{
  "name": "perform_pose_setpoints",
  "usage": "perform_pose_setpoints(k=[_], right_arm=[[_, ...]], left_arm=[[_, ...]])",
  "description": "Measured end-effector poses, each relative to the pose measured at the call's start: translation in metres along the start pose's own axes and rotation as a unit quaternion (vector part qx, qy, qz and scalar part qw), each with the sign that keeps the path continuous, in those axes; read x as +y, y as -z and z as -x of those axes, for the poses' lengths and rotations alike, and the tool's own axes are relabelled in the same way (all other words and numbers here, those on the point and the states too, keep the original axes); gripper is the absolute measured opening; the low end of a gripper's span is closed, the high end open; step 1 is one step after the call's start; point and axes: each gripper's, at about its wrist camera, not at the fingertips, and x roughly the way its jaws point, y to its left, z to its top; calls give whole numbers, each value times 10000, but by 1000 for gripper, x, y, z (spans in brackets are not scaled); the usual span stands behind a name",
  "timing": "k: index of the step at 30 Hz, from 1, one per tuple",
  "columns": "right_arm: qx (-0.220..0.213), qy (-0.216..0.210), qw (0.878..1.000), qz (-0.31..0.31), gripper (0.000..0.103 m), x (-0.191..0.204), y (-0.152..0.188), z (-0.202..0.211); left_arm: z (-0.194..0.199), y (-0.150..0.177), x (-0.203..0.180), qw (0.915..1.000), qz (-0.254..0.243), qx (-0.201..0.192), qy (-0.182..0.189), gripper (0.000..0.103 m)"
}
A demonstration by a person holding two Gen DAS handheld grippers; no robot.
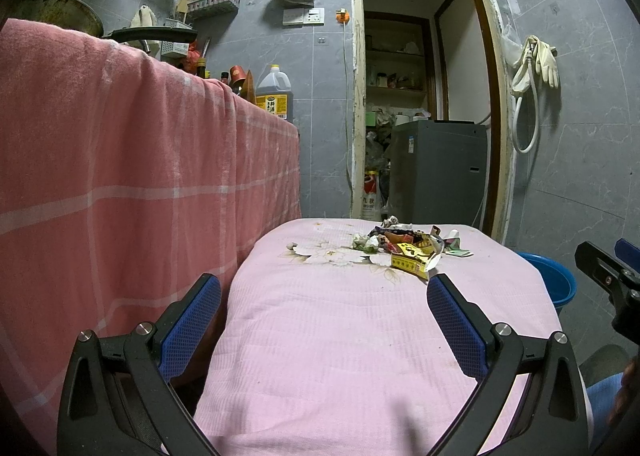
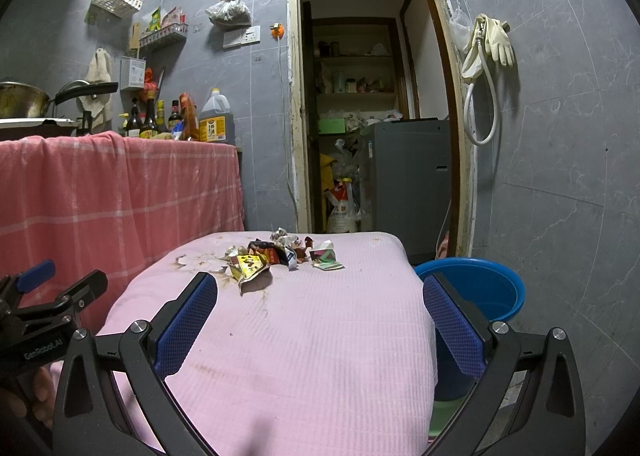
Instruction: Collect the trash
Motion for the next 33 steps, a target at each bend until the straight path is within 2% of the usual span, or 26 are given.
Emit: perform_pose_setpoints(k=[33], right_arm=[[58, 3, 10000, -11, 103, 0, 1, -1]], left_arm=[[0, -1, 5, 10000, 32, 16, -12, 101]])
